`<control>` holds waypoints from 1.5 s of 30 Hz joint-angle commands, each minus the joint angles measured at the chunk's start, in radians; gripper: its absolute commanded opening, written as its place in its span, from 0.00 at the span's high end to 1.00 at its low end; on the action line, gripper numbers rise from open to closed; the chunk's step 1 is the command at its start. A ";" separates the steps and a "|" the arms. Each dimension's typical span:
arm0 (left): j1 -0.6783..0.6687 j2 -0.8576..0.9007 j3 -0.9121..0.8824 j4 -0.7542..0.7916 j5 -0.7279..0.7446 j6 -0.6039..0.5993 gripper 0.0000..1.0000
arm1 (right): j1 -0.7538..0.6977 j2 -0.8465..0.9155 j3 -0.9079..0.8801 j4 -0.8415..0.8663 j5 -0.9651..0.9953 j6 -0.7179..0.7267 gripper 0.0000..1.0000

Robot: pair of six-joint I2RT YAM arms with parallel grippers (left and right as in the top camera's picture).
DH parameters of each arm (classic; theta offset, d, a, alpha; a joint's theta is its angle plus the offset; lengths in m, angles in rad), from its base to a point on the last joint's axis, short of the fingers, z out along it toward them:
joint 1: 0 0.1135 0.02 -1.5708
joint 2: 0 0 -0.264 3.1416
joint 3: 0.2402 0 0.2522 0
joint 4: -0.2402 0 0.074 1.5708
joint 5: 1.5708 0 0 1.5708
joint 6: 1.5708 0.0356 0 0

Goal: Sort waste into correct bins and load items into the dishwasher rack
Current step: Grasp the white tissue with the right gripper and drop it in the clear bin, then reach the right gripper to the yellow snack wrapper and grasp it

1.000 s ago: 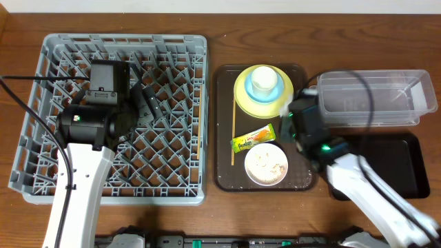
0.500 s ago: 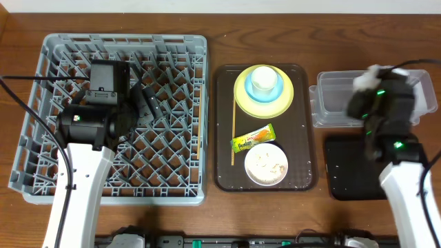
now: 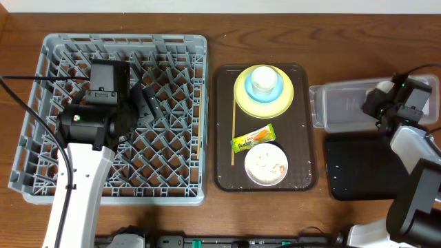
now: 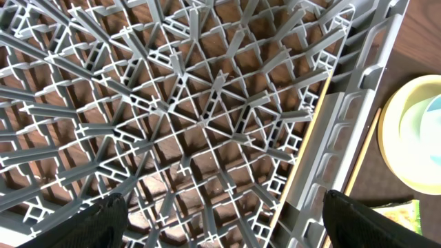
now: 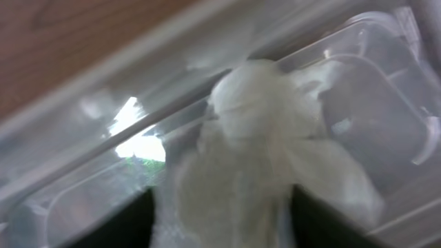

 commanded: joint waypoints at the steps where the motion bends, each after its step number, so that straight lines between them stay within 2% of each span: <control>1: 0.003 0.003 0.011 -0.004 -0.002 -0.002 0.08 | -0.004 -0.013 0.024 0.010 -0.031 -0.024 0.32; 7: 0.003 0.003 0.011 -0.004 -0.002 -0.002 0.09 | -0.003 -0.139 0.161 -0.164 -0.093 -0.024 0.36; 10: 0.003 0.003 0.011 -0.004 -0.002 -0.002 0.08 | 0.006 -0.201 0.274 -0.329 -0.142 -0.024 0.37; 13: 0.003 0.003 0.011 -0.004 -0.002 -0.002 0.08 | 0.042 -0.248 0.381 -0.525 -0.225 -0.023 0.44; 18: 0.003 0.003 0.011 -0.004 -0.002 -0.002 0.08 | 0.239 -0.311 0.429 -0.776 -0.315 -0.015 0.48; 21: 0.003 0.003 0.011 -0.004 -0.002 -0.002 0.08 | 0.461 -0.301 0.405 -0.865 -0.260 0.000 0.49; 23: 0.003 0.003 0.011 -0.004 -0.002 -0.002 0.08 | 0.607 -0.282 0.359 -0.859 -0.171 0.059 0.48; 27: 0.003 0.003 0.011 -0.004 -0.002 -0.002 0.08 | 0.901 -0.192 0.240 -0.720 0.050 0.138 0.46; 31: 0.003 0.003 0.011 -0.004 -0.002 -0.002 0.08 | 1.074 -0.057 0.212 -0.634 0.303 0.159 0.42; 34: 0.003 0.003 0.011 -0.004 -0.002 -0.002 0.08 | 1.114 0.011 0.212 -0.566 0.345 0.156 0.41; 37: 0.003 0.003 0.011 -0.004 -0.002 -0.002 0.08 | 1.118 0.066 0.212 -0.524 0.290 0.158 0.43; 45: 0.003 0.003 0.011 -0.004 -0.002 -0.002 0.08 | 1.115 0.153 0.212 -0.529 0.271 0.158 0.53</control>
